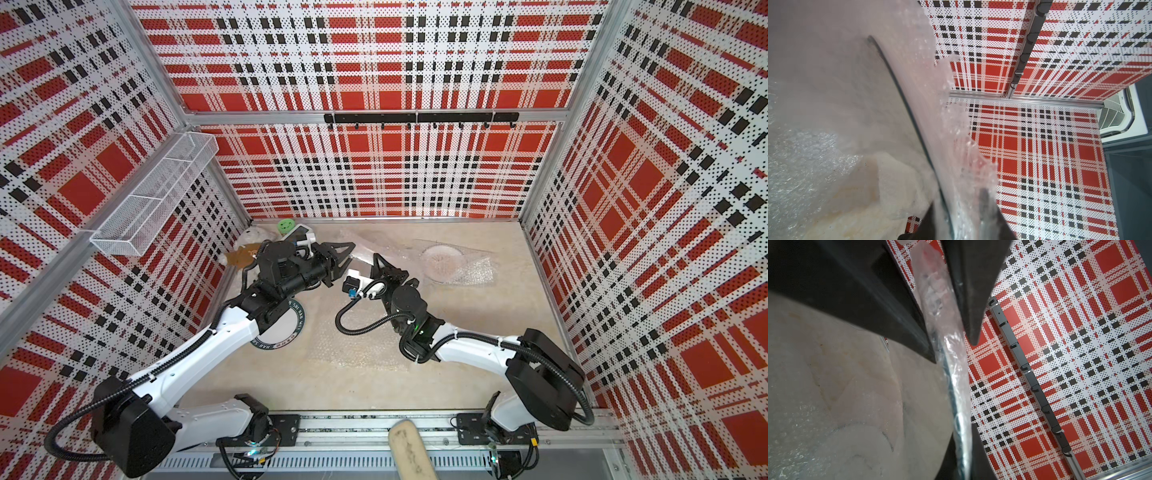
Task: Unpack dinner plates from bubble wrap
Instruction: Pick up the bubble wrap from the center of the board.
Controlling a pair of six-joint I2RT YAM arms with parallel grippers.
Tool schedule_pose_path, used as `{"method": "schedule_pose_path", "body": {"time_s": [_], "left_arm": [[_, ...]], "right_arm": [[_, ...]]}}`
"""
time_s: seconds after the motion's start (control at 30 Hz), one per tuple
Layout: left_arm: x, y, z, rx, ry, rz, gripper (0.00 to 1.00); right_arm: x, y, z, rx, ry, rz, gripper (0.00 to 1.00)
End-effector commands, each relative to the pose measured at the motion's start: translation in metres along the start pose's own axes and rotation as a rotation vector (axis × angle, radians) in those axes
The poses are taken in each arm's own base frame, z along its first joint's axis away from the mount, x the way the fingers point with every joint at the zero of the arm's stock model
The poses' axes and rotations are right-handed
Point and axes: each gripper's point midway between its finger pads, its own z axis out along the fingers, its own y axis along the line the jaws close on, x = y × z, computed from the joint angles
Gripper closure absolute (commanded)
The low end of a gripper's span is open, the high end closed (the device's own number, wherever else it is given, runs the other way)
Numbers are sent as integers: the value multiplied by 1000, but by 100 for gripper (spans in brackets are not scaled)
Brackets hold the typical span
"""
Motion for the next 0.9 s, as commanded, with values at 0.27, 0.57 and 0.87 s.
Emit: {"method": "schedule_pose_path", "body": {"time_s": [0.27, 0.57, 0.87], "left_arm": [[-3, 3, 3, 33, -7, -49, 100], [0, -14, 11, 95, 62, 49, 100], [17, -18, 13, 137, 229, 187, 100]], "right_arm": [[-16, -19, 2, 93, -45, 38, 100], [-22, -7, -19, -1, -49, 86, 26], [-29, -13, -69, -340, -40, 343, 0]]}}
